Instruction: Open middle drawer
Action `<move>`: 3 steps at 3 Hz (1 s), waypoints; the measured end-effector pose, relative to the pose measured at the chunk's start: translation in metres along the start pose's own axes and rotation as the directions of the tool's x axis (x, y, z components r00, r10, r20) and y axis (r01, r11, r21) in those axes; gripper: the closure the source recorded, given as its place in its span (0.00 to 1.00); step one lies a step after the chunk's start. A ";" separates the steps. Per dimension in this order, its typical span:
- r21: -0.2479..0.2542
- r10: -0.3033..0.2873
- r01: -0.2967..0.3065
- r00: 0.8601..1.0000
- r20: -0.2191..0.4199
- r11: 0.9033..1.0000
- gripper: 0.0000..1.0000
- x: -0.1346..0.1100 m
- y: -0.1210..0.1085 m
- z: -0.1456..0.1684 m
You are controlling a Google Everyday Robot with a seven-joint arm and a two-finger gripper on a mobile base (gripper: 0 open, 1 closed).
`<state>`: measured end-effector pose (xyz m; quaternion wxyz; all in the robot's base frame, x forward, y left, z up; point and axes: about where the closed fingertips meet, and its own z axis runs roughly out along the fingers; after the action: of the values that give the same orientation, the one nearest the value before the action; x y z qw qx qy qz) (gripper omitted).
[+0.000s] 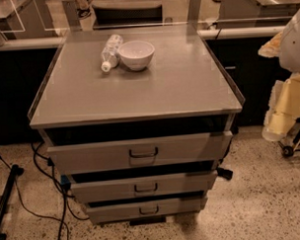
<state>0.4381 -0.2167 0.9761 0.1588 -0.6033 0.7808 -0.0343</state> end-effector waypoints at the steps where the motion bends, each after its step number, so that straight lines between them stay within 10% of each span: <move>1: 0.000 0.000 0.000 1.000 0.000 1.000 0.00 0.000 0.000 0.000; 3: 0.000 0.009 -0.009 0.999 0.050 1.000 0.00 0.004 0.009 0.023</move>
Offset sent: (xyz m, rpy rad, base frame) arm 0.0006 -0.0030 -0.0181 0.0454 0.0008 -0.0219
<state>0.4355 -0.2147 0.9515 0.1785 -0.6003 0.7794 -0.0186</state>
